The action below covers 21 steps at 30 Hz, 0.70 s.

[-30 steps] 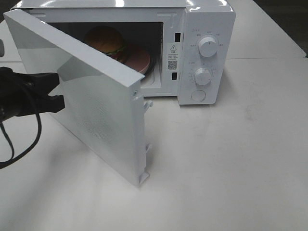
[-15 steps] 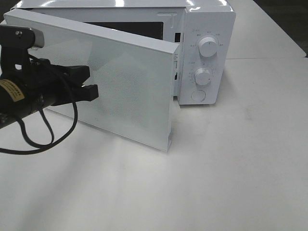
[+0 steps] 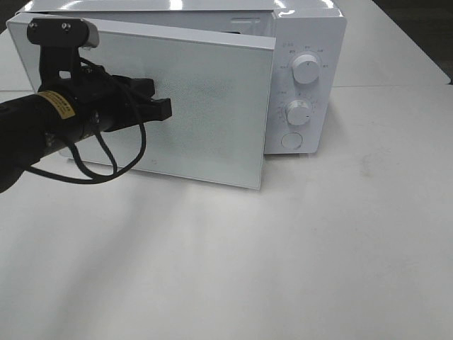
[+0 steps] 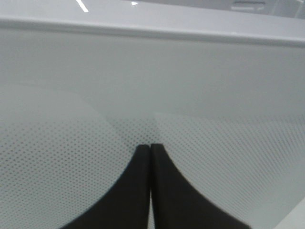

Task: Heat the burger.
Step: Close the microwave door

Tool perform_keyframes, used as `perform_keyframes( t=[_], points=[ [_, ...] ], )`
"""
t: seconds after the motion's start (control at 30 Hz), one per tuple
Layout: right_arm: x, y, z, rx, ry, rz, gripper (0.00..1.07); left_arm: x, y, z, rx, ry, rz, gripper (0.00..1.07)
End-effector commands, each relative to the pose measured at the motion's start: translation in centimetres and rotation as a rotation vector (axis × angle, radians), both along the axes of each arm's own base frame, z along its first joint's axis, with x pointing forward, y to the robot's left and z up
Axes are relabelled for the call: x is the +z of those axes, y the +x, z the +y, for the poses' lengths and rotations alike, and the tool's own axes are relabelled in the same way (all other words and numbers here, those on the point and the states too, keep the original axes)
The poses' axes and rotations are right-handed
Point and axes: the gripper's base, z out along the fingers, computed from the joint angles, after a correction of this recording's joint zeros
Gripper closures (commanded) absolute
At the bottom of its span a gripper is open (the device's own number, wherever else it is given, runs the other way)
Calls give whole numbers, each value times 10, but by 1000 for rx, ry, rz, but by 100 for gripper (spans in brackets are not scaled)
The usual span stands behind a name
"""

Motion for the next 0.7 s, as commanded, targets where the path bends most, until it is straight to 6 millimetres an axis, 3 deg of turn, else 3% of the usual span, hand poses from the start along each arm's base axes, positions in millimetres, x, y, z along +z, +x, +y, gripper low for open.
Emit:
perform_keyframes(
  t=[0.03,0.43,0.7],
  points=[
    [0,-3,-1,-4,-4,-33,32,2,9,-8,1,-6,6,107],
    [0,-3,-1,-4,-4,-33,32,1,35,-23,8,-20,2,107],
    [0,-3,-1,-4,-4,-33,32,1,46,-46,-9,-32,10,107]
  ],
)
